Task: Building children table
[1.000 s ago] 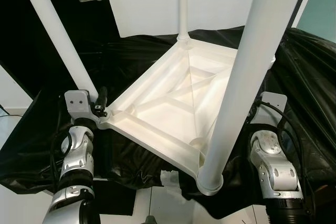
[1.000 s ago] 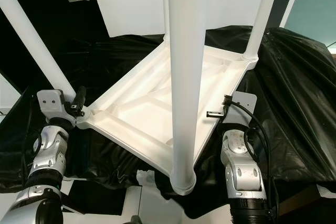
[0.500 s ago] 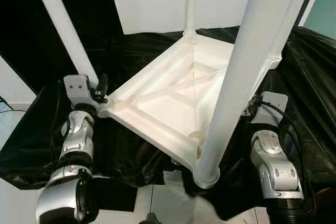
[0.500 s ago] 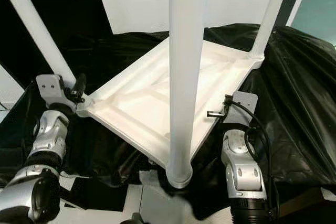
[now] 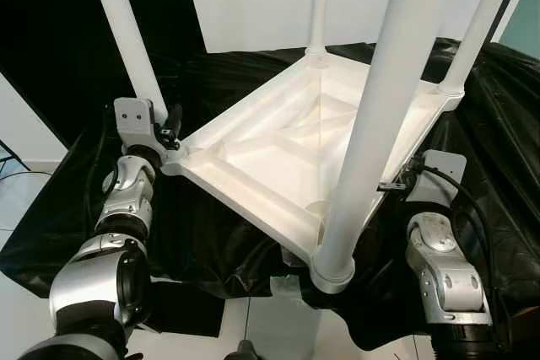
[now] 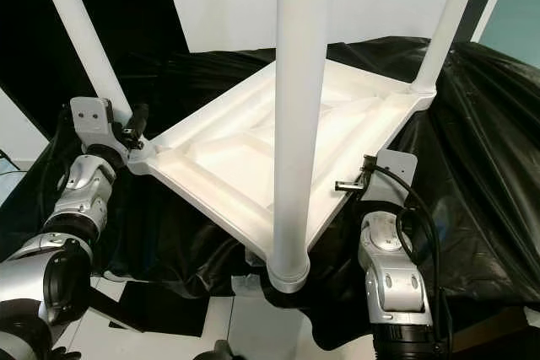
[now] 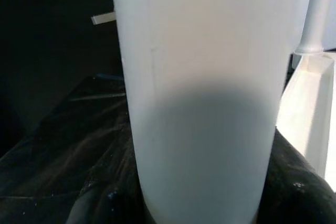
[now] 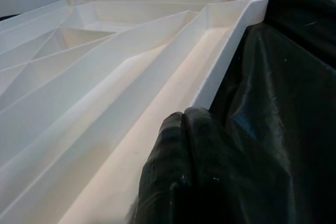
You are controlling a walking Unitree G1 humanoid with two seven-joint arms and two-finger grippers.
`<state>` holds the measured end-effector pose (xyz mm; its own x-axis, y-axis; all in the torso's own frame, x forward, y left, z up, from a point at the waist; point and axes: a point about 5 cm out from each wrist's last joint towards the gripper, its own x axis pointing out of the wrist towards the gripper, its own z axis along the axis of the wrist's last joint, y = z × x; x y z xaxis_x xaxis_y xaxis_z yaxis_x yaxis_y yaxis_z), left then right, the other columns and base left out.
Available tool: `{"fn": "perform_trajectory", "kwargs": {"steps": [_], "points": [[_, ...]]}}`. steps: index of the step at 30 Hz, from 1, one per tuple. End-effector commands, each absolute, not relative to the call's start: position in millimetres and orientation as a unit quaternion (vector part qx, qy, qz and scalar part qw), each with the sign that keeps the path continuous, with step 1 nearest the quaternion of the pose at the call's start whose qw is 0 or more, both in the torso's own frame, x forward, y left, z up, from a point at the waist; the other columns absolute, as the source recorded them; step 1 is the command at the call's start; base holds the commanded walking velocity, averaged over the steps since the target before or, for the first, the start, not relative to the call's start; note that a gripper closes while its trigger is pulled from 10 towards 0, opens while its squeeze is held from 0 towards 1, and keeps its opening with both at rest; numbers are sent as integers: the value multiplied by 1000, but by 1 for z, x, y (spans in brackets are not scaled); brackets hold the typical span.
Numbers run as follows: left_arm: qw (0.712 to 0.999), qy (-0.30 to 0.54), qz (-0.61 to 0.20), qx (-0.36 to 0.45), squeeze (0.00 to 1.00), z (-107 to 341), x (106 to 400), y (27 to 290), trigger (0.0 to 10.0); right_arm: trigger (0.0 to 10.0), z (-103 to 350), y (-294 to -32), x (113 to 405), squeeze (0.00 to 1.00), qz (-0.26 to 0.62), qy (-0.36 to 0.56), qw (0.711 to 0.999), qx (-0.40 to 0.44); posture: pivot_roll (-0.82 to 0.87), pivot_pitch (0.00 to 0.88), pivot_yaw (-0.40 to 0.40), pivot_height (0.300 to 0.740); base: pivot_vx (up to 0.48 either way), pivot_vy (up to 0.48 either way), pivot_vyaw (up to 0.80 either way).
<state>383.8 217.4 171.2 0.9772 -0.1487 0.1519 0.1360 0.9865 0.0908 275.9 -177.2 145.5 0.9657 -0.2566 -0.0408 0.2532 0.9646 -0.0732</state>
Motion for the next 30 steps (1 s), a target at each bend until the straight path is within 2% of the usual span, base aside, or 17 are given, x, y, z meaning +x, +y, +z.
{"fn": "perform_trajectory", "kwargs": {"steps": [1, 4, 5, 6, 7, 12, 13, 14, 17, 19, 20, 21, 27, 30], "points": [[984, -112, -121, 70, 0, 192, 392, 194, 0, 10000, 144, -178, 274, 0, -135, 30, 990, -34, -26, 0, 81, 740, 0, 0, 0], [985, -101, -117, 76, 0, 189, 393, 193, 0, 10000, 145, -178, 274, 0, -136, 30, 990, -35, -30, 0, 81, 740, 0, 0, 0], [986, -93, -116, 77, 0, 186, 393, 193, 1804, 10000, 145, -178, 274, 0, -136, 29, 990, -35, -31, 0, 81, 740, 0, 0, 0], [986, -93, -116, 77, 0, 186, 393, 193, 1804, 10000, 145, -178, 274, 0, -136, 29, 990, -35, -31, 0, 81, 740, 0, 0, 0], [987, -77, -115, 86, 0, 177, 391, 192, 10000, 10000, 146, -178, 273, 0, -137, 29, 990, -36, -33, 0, 80, 740, 0, 0, 0], [986, -67, -115, 100, 31, 169, 388, 193, 10000, 10000, 146, -179, 273, 0, -137, 29, 989, -36, -29, 0, 77, 740, 0, 0, 0], [986, -63, -111, 103, 439, 167, 387, 195, 10000, 10000, 146, -179, 273, 0, -137, 29, 990, -36, -29, 0, 77, 740, 0, 0, 0], [987, -62, -109, 99, 1000, 165, 386, 198, 10000, 10000, 146, -179, 273, 0, -136, 29, 990, -37, -26, 0, 74, 740, 0, 0, 0], [988, -58, -100, 103, 1000, 163, 385, 203, 10000, 10000, 147, -179, 275, 0, -134, 29, 990, -37, -22, 0, 72, 740, 0, 0, 0], [989, -35, -49, 136, 1000, 160, 386, 213, 10000, 10000, 148, -178, 277, 0, -131, 28, 990, -38, -18, 0, 69, 740, 0, 0, 0], [988, -27, -42, 147, 882, 159, 385, 216, 10000, 10000, 148, -178, 277, 0, -130, 27, 990, -38, -17, 0, 68, 740, 0, 0, 0], [987, -22, -40, 153, 0, 158, 385, 217, 10000, 10000, 148, -178, 277, 0, -129, 27, 991, -38, -17, 0, 68, 740, 0, 0, 0], [984, -11, -27, 178, 0, 149, 379, 229, 10000, 10000, 148, -178, 277, 0, -129, 27, 991, -37, -19, 0, 70, 740, 0, 0, 0], [991, -12, -46, 126, 8, 146, 376, 230, 10000, 10000, 147, -178, 277, 0, -130, 28, 990, -37, -21, 0, 74, 740, 0, 0, 0]]}}
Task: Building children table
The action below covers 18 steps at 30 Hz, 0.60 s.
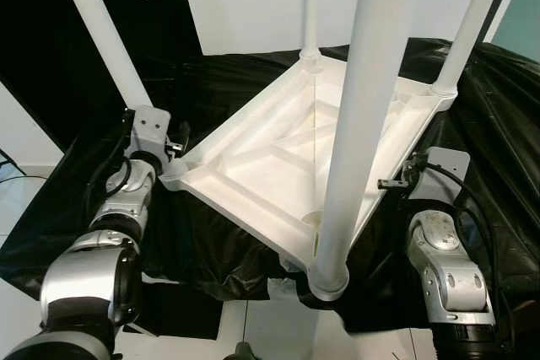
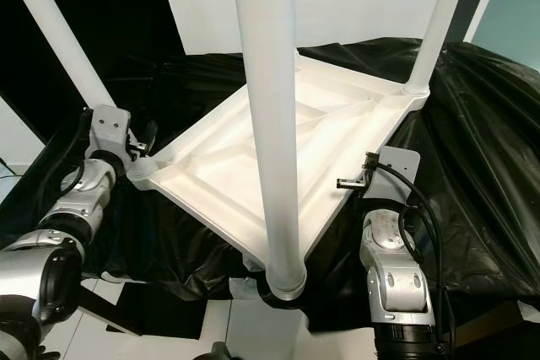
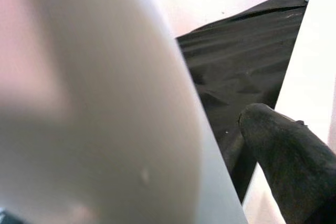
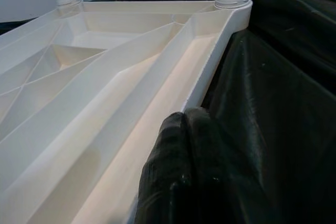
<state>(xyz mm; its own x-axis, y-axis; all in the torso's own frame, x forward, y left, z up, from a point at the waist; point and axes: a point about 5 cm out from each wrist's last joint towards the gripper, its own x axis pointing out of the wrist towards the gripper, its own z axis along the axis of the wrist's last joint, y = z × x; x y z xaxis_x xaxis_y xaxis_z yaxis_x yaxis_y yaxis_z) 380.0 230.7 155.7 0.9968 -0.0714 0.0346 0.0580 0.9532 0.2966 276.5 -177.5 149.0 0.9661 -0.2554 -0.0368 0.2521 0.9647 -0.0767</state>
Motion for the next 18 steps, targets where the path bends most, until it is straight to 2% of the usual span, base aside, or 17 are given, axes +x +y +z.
{"fn": "perform_trajectory", "kwargs": {"steps": [1, 2, 7, 8, 9, 10, 12, 13, 14, 18], "points": [[992, -14, -58, 110, 8, 145, 376, 229, 10000, 10000, 147, -178, 277, 0, -131, 28, 990, -37, -21, 0, 74, 740, 0, 0, 0], [992, -13, -82, 94, 0, 142, 373, 227, 10000, 10000, 147, -178, 277, 0, -132, 28, 990, -36, -19, 0, 77, 740, 0, 0, 0], [991, -6, -88, 103, 0, 135, 368, 230, 10000, 10000, 147, -178, 278, 0, -132, 28, 990, -35, -9, 0, 74, 740, 0, 0, 0], [991, 2, -81, 111, 380, 129, 364, 236, 0, 10000, 147, -176, 279, 0, -128, 28, 991, -34, -4, 0, 71, 740, 0, 0, 0], [991, 2, -81, 111, 380, 129, 364, 236, 0, 10000, 147, -176, 279, 0, -128, 28, 991, -34, -4, 0, 71, 740, 0, 0, 0], [991, 3, -78, 113, 576, 128, 363, 239, 0, 10000, 147, -175, 280, 0, -126, 28, 991, -33, 0, 0, 69, 740, 0, 0, 0], [991, 4, -76, 114, 557, 129, 363, 240, 0, 10000, 147, -175, 281, 0, -125, 27, 991, -33, 3, 0, 68, 740, 0, 0, 0], [991, 2, -67, 116, 506, 131, 363, 242, 0, 10000, 148, -175, 282, 0, -124, 27, 991, -33, 8, 0, 67, 740, 0, 0, 0], [991, 5, -58, 121, 0, 133, 364, 246, 0, 10000, 148, -174, 283, 0, -123, 27, 991, -33, 11, 0, 66, 740, 0, 0, 0], [991, 14, -19, 132, 0, 135, 363, 259, 0, 10000, 148, -173, 284, 0, -120, 26, 992, -32, 10, 0, 66, 740, 0, 0, 0]]}}
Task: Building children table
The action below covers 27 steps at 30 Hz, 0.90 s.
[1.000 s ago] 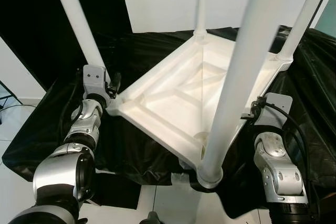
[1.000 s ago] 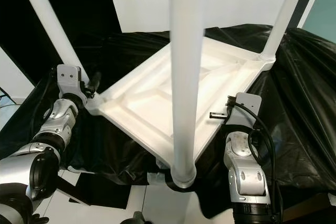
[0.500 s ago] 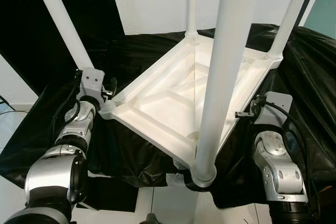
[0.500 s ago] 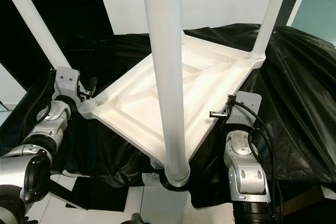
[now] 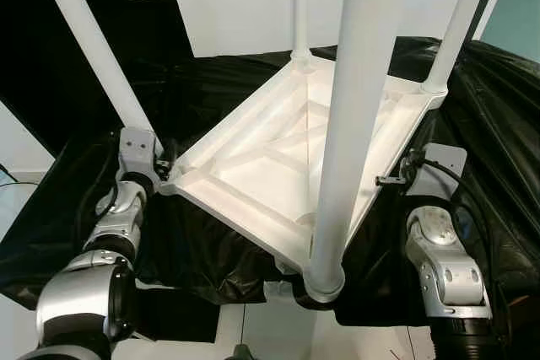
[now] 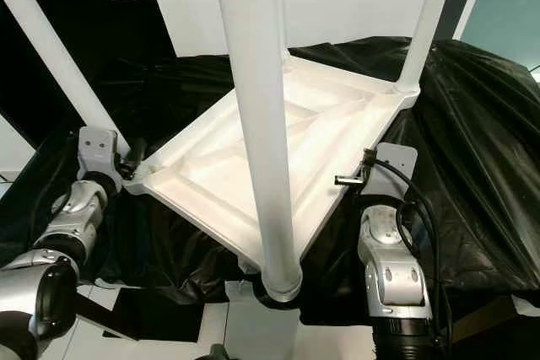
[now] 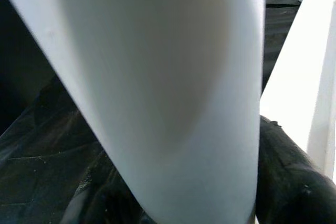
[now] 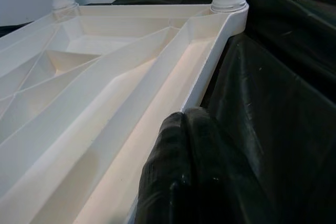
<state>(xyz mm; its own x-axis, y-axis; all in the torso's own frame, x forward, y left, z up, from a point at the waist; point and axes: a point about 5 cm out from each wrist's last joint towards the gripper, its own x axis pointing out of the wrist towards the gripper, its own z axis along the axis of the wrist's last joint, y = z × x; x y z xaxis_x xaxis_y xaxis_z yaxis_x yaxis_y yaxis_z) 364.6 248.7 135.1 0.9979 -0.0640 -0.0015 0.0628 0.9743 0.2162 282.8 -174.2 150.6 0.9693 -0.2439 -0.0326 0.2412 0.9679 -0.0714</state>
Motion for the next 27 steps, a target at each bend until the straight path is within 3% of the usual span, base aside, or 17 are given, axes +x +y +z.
{"fn": "perform_trajectory", "kwargs": {"steps": [1, 10, 18, 27], "points": [[991, 21, 2, 135, 0, 134, 361, 266, 0, 10000, 148, -172, 284, 0, -120, 26, 992, -32, 8, 0, 67, 740, 0, 0, 0], [979, 50, 130, 149, 0, 130, 344, 311, 0, 10000, 147, -175, 281, 0, -122, 28, 992, -33, 7, 0, 62, 740, 0, 0, 0], [979, -2, 137, 149, 0, 160, 351, 317, 0, 10000, 148, -172, 284, 0, -109, 29, 993, -38, 26, 0, 41, 740, 0, 0, 0], [970, 26, 179, 161, 0, 158, 342, 338, 0, 10000, 149, -171, 284, 0, -108, 27, 993, -37, 13, 0, 48, 740, 0, 0, 0]]}}
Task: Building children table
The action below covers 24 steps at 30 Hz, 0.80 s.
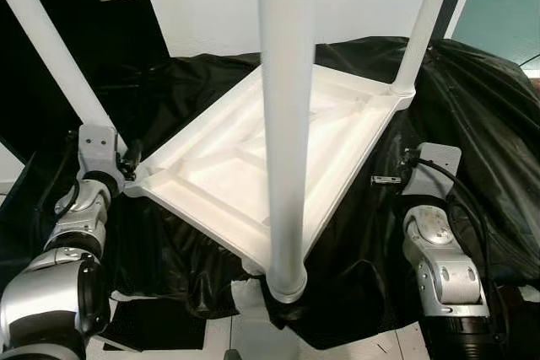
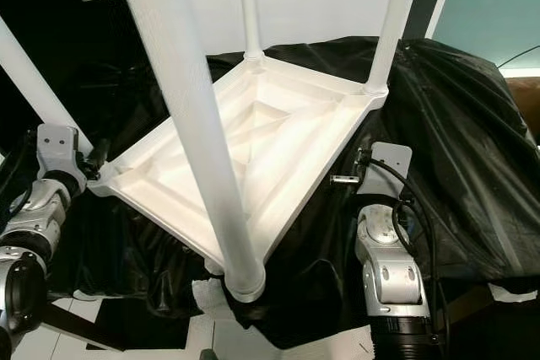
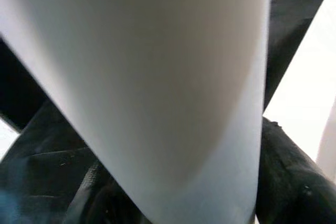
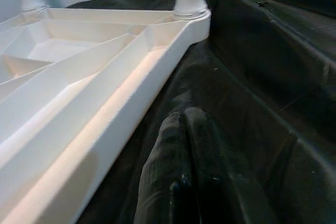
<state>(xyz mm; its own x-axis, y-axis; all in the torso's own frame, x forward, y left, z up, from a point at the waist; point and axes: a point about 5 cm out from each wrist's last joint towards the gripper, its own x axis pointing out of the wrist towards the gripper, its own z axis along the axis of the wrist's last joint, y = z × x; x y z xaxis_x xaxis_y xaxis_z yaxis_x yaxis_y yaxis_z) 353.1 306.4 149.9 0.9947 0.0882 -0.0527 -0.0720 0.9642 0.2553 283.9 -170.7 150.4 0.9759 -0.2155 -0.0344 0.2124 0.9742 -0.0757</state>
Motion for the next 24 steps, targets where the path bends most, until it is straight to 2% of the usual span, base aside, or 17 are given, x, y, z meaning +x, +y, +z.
{"fn": "perform_trajectory", "kwargs": {"steps": [1, 13, 21, 23, 24], "points": [[969, 30, 186, 161, 0, 157, 339, 342, 0, 10000, 148, -172, 283, 0, -110, 27, 993, -37, 11, 0, 47, 740, 0, 0, 0], [952, 55, 234, 189, 0, 150, 317, 370, 0, 10000, 149, -169, 285, 0, -102, 29, 994, -38, 25, 0, 35, 740, 0, 0, 0], [947, 72, 246, 195, 0, 140, 309, 375, 0, 10000, 149, -169, 285, 0, -101, 28, 994, -38, 22, 0, 36, 740, 0, 0, 0], [953, 77, 225, 187, 0, 131, 309, 367, 0, 10000, 149, -170, 284, 0, -102, 29, 994, -38, 24, 0, 36, 740, 0, 0, 0], [958, 81, 204, 186, 0, 124, 312, 359, 6431, 10000, 149, -170, 285, 0, -102, 29, 994, -38, 25, 0, 35, 740, 0, 0, 0]]}}
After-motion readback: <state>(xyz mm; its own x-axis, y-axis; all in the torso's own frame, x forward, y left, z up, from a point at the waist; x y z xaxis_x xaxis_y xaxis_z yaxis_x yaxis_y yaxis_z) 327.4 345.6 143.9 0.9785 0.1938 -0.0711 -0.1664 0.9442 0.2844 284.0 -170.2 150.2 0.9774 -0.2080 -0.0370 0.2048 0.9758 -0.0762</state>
